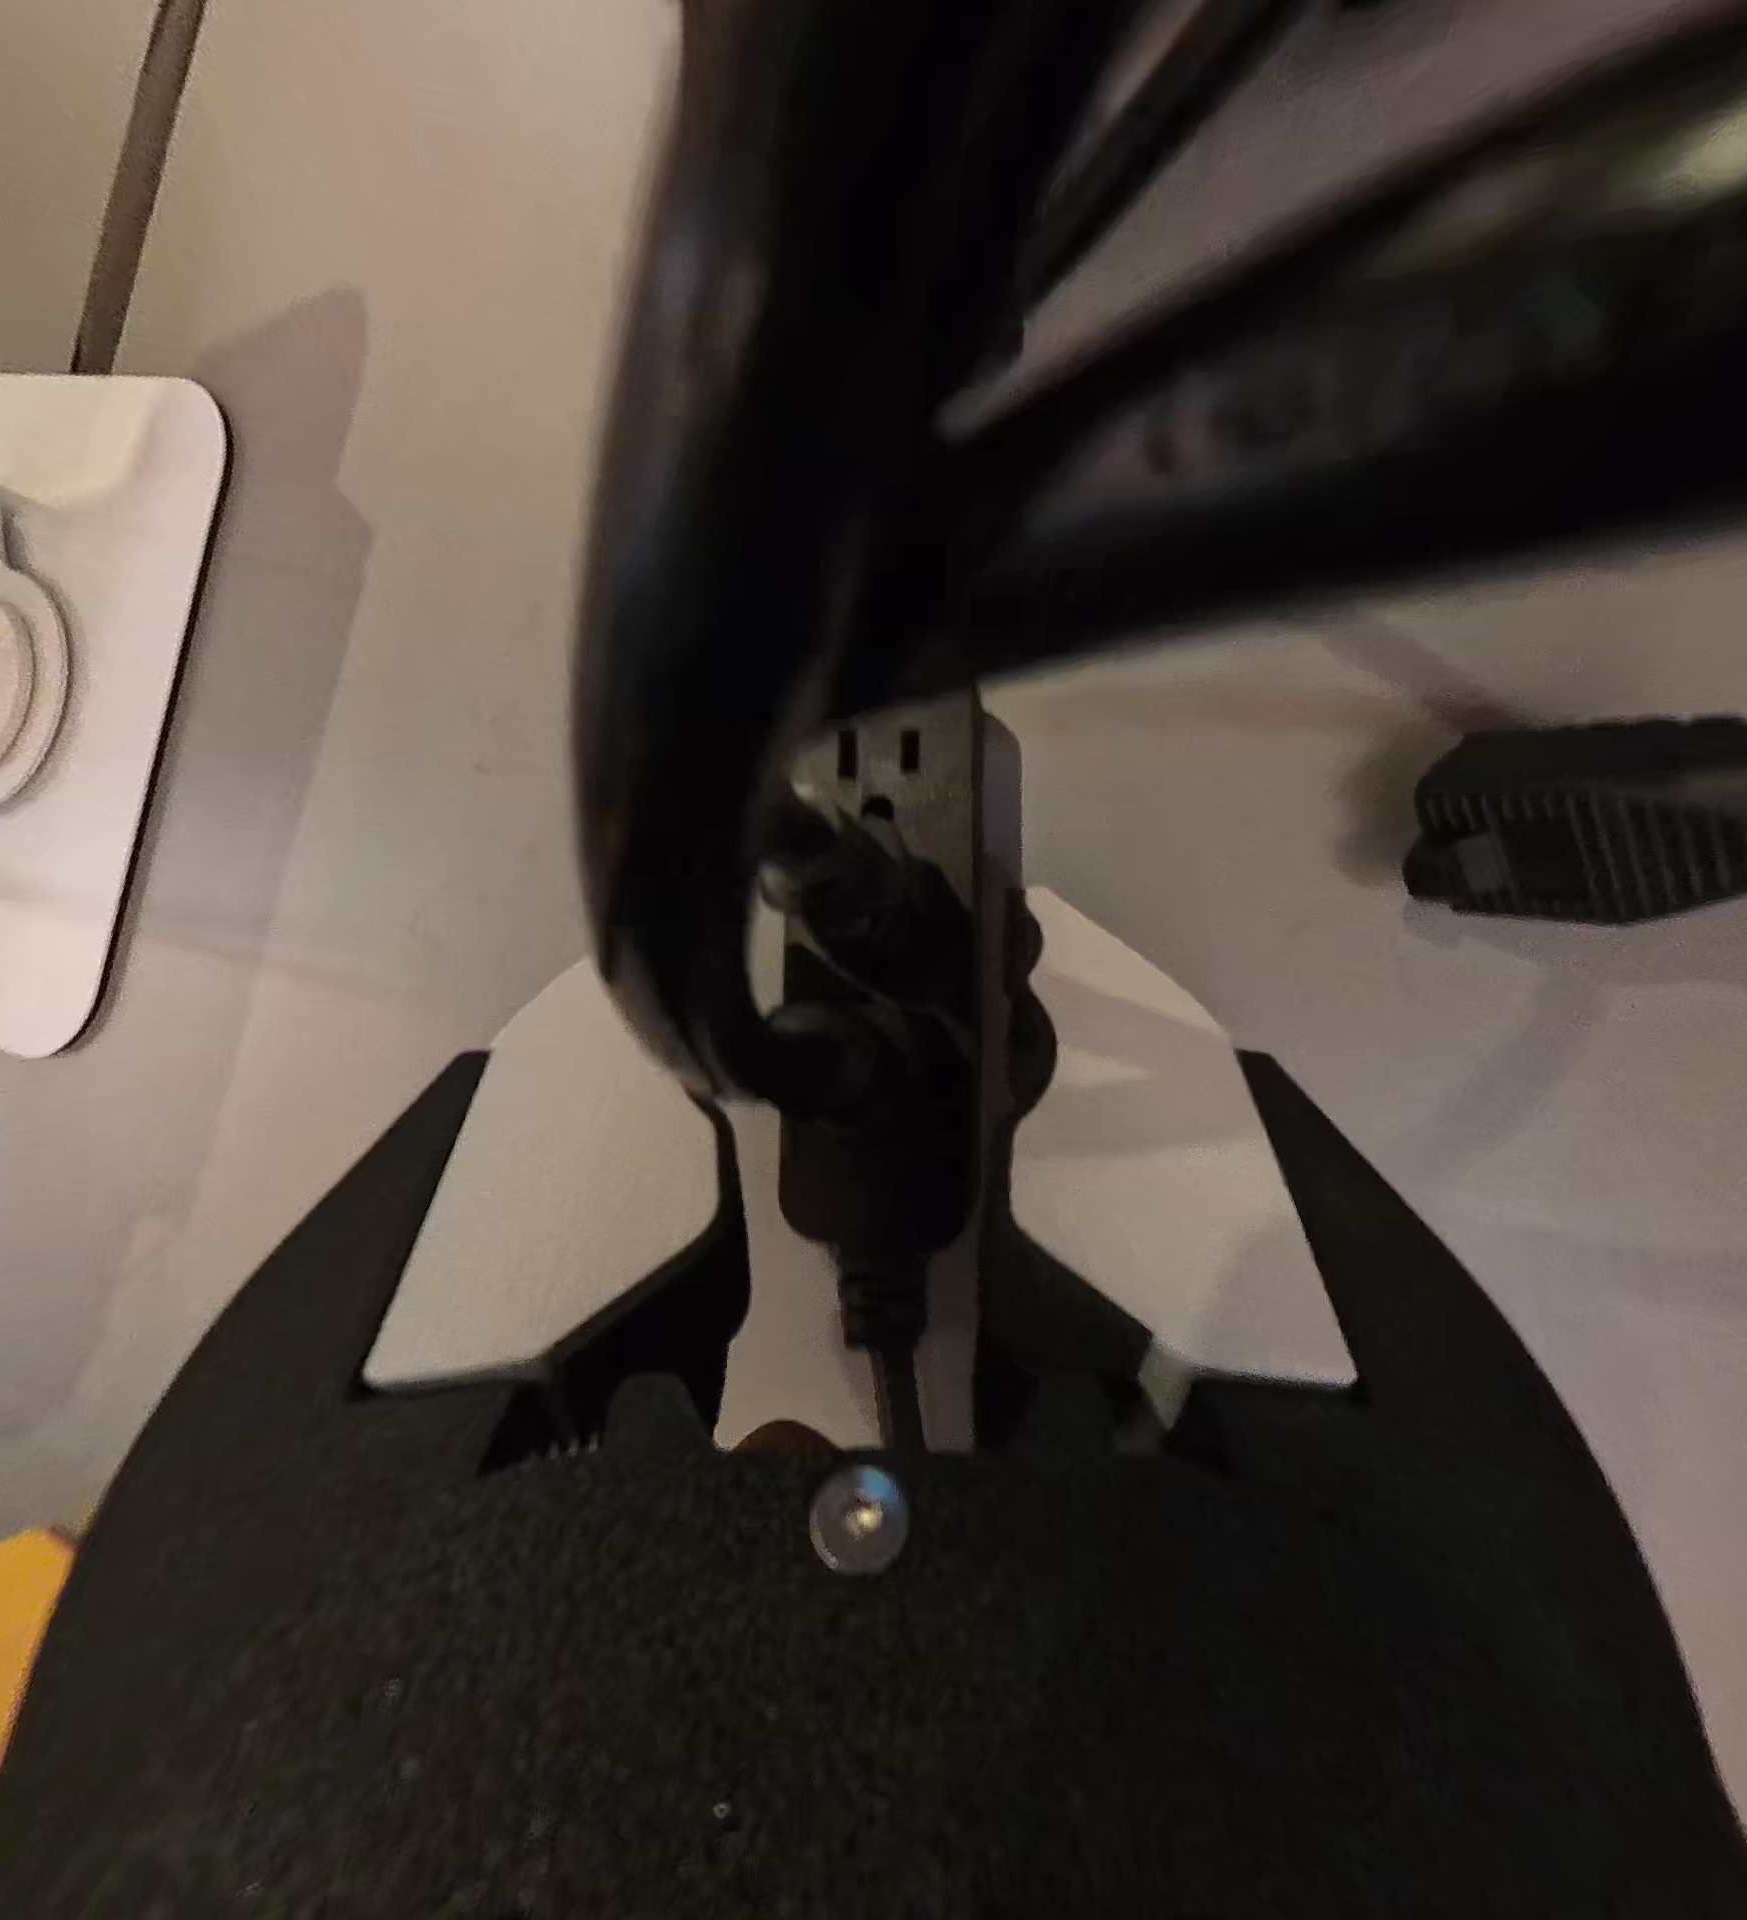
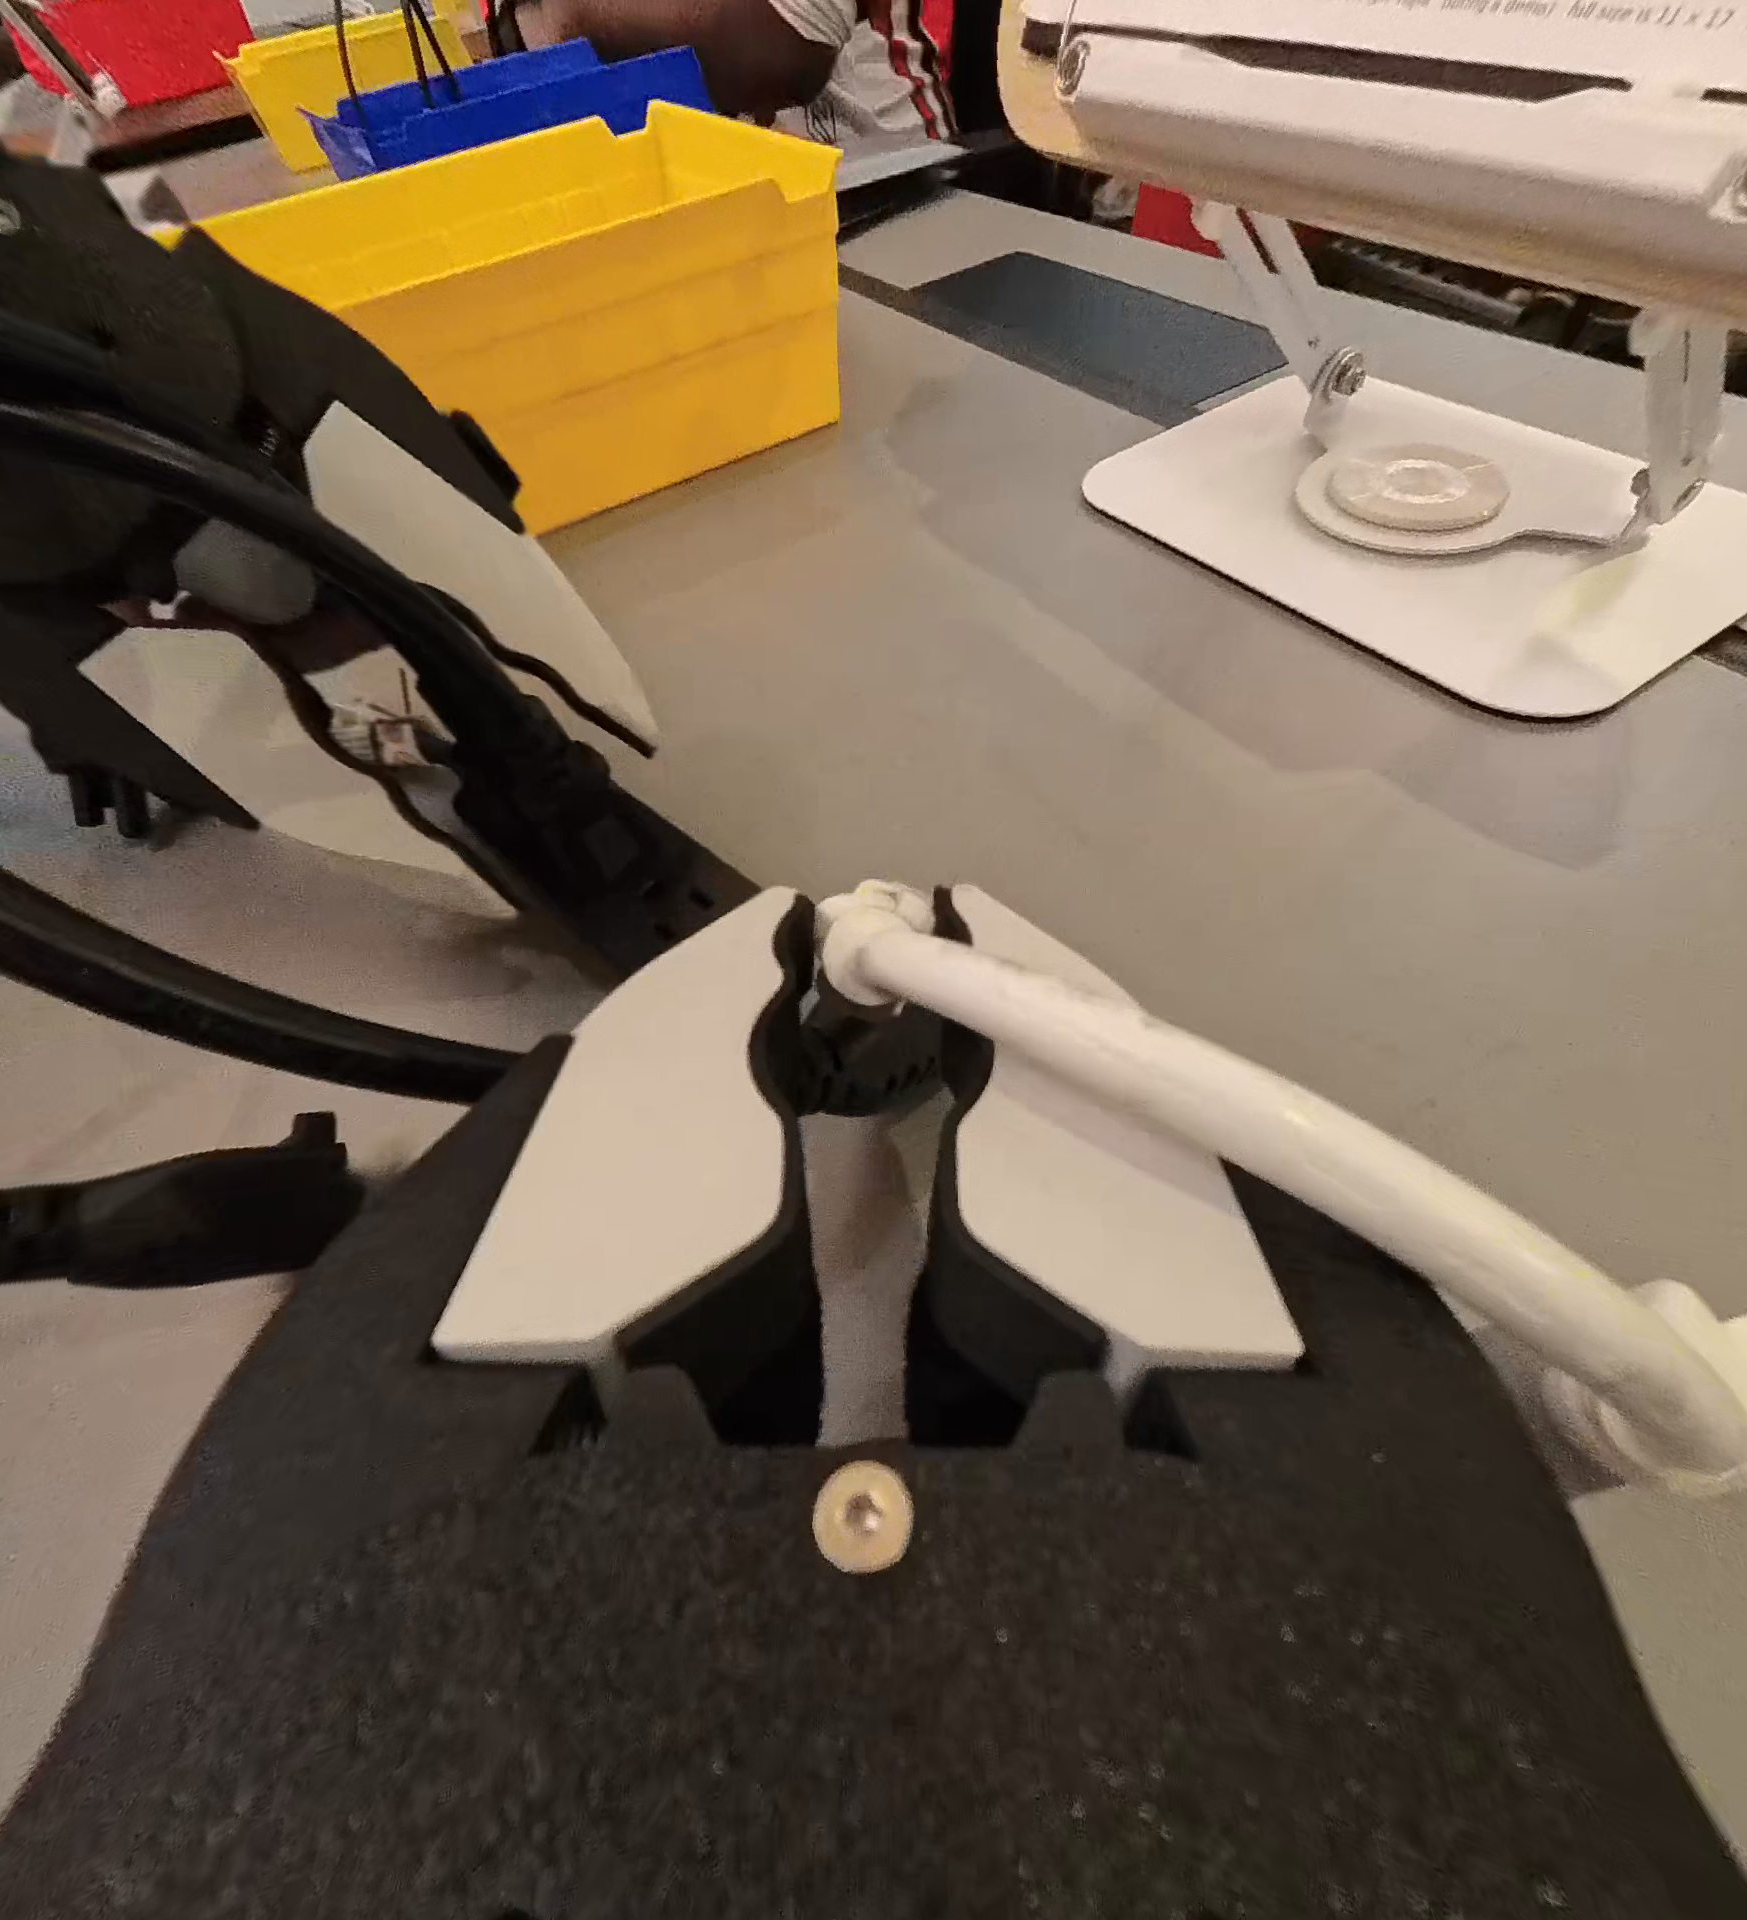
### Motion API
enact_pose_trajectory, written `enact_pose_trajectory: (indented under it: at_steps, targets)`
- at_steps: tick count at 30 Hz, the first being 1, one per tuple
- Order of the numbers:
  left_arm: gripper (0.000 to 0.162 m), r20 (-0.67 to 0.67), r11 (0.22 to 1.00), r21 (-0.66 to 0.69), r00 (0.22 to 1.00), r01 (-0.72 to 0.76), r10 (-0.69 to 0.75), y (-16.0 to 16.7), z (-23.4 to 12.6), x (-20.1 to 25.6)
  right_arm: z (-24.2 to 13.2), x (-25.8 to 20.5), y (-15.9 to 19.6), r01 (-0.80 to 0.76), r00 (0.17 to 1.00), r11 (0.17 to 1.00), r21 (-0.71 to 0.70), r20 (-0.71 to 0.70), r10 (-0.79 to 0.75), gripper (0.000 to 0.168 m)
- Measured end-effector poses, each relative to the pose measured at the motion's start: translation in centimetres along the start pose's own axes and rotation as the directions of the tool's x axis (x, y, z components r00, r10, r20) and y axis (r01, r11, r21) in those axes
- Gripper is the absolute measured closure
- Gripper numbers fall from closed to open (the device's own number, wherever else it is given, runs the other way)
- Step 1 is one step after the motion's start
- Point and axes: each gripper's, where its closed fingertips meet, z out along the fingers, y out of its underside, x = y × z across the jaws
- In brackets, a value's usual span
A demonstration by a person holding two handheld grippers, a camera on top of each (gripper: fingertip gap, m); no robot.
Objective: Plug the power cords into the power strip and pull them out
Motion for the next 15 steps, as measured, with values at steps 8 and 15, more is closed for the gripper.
enact_pose_trajectory:
  at_steps: [8, 15]
  targets:
    - [0.114, 0.095, 0.992, -0.006, 0.988, 0.122, -0.121, 2.7, -3.4, -0.3, -3.4, 1.3, -1.4, -0.235, 0.971, 0.971, 0.046, 0.051, 0.233, 0.146]
    - [0.116, 0.117, 0.970, 0.080, 0.964, 0.230, -0.238, 4.1, -6.3, 1.6, -7.3, 1.2, -1.0, -0.296, 0.955, 0.953, 0.063, -0.008, 0.297, 0.146]
